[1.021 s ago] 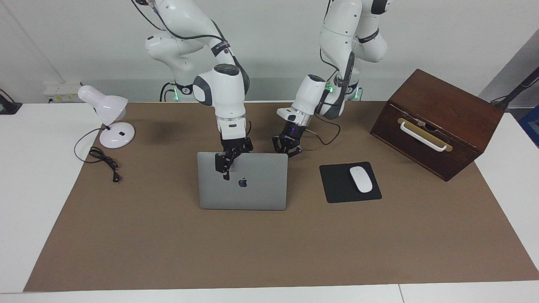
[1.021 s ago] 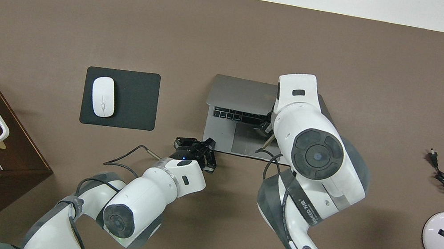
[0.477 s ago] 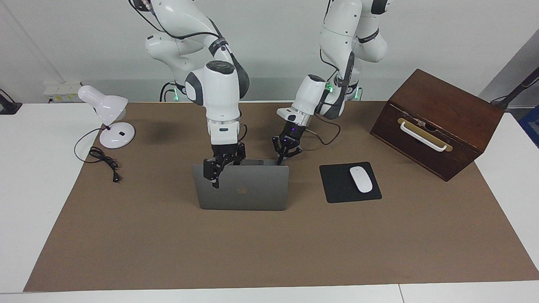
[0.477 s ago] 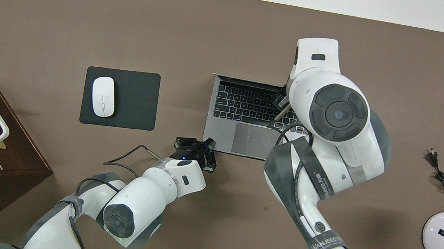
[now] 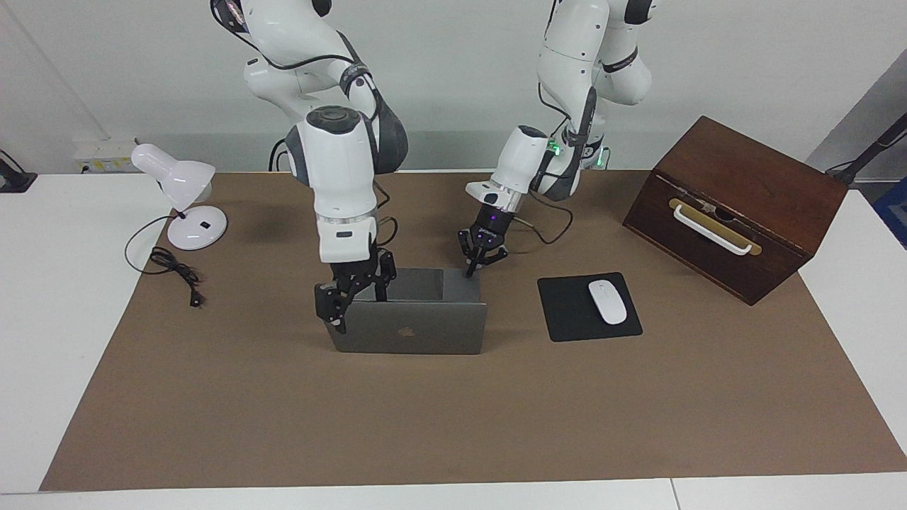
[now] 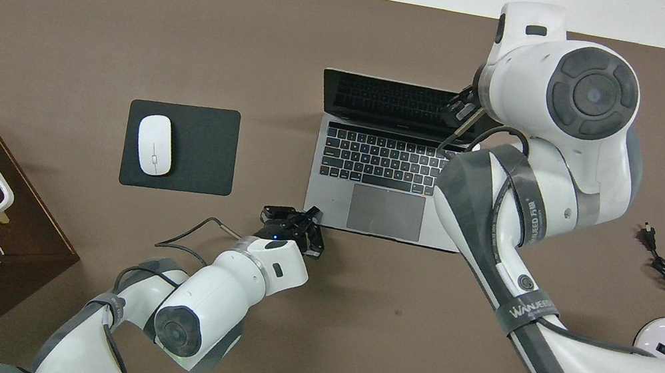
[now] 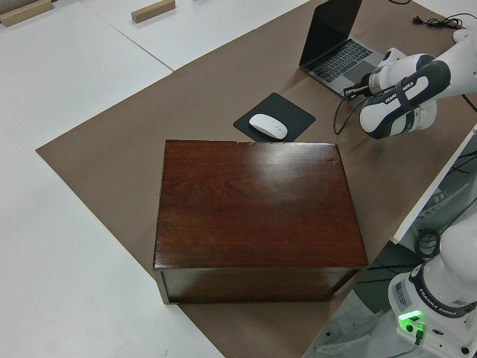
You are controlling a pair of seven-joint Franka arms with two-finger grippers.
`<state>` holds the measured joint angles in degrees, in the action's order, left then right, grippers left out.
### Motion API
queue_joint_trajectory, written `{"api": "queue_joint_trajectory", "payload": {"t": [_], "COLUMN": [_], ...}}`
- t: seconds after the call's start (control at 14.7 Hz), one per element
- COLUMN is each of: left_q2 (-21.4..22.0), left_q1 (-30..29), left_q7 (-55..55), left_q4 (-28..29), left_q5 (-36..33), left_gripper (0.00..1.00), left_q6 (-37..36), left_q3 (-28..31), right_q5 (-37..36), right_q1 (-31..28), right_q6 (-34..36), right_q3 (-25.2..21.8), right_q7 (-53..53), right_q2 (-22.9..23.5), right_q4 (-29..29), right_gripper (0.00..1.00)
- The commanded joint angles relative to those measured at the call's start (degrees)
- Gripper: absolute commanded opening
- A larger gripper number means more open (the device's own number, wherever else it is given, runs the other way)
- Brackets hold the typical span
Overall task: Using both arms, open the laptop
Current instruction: 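Push the lid farther from the robot with the right gripper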
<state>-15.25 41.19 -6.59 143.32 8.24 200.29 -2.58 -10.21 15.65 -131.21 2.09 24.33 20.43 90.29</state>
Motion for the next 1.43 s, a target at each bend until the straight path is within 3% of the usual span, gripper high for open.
{"api": "queue_joint_trajectory", "payload": {"t": [0.0,0.61,0.82,1.16,1.36], "left_q2": [-4.0,-4.0,-3.83,3.11,8.81], "left_q1": [-0.23,-0.23,-0.32,-0.94,-1.9], "left_q7": [1.58,1.58,1.49,-1.67,-2.2], "left_q4": [-1.56,-1.56,-1.64,0.55,0.99], "left_q5": [0.64,0.64,0.9,1.35,1.35], "left_gripper": [0.0,0.0,0.0,0.0,0.0], "left_q6": [0.54,0.54,0.54,-0.25,-8.48], "left_q3": [0.29,0.29,0.21,0.12,0.12], "right_q5": [3.26,6.07,10.21,10.21,10.3], "right_q1": [-1.67,-2.2,-2.12,-2.11,-2.55], "right_q6": [1.13,1.22,6.38,14.91,23.86], "right_q3": [0.46,0.46,0.37,0.37,-0.5], "right_q7": [1.6,1.34,0.99,0.37,-2.42], "right_q2": [3.12,3.65,2.69,-2.4,-6.26], "right_q4": [-5.55,-5.65,-6.09,-6.0,-5.56], "right_gripper": [1.0,1.0,1.0,1.0,1.0]}}
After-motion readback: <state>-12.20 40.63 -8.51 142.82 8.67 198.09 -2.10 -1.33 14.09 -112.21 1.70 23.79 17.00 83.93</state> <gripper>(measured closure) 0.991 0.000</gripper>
